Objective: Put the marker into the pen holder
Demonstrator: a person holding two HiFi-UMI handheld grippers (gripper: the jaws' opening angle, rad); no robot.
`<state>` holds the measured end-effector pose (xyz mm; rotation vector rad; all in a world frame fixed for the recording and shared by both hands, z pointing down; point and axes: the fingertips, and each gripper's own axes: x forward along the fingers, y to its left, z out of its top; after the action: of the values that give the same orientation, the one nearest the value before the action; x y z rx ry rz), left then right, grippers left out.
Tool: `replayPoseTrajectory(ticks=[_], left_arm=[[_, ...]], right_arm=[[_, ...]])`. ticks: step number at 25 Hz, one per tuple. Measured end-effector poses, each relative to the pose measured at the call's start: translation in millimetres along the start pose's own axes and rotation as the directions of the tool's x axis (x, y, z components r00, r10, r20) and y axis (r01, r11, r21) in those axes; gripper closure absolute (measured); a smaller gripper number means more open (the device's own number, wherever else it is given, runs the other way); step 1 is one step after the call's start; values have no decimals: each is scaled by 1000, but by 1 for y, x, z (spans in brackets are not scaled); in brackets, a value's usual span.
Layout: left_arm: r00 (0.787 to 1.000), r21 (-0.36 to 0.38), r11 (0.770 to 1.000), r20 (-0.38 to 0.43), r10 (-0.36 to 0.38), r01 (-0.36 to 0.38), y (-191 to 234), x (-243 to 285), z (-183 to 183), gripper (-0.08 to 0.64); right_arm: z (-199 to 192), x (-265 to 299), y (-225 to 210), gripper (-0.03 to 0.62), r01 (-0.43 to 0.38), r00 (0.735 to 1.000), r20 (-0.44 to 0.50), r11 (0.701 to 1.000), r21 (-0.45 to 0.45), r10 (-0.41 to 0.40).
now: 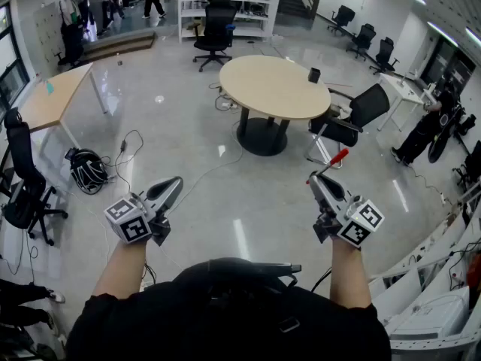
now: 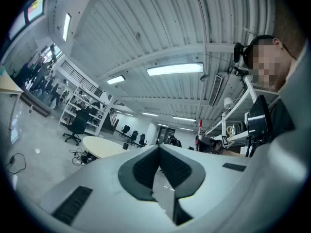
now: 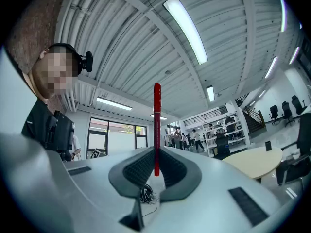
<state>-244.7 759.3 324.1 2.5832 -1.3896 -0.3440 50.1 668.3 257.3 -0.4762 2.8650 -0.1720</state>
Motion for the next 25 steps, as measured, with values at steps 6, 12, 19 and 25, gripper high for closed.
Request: replayPoseTrajectory(ticks=[6,12,19,25], left_arm=[[1000,-32,999,0,-5,5,-1,13,-7,565],[1000,-26,1000,-8,-8,8,-7,28,-10,565],[1000,-32,999,-19,-16,15,-30,48,-14,565],[999,-11,1000,-32,-24,24,-59,70,-21,565]], right_arm=[[-1,-4,-10,558,1,1000,0,1000,6,-1],[-3,-13,-20,558,-2,1000,-5,999,36,2],[8,-40,-26,558,-1,1000,2,1000,19,1],[17,-74,-35,558,-10,1000,8,1000,7,10]])
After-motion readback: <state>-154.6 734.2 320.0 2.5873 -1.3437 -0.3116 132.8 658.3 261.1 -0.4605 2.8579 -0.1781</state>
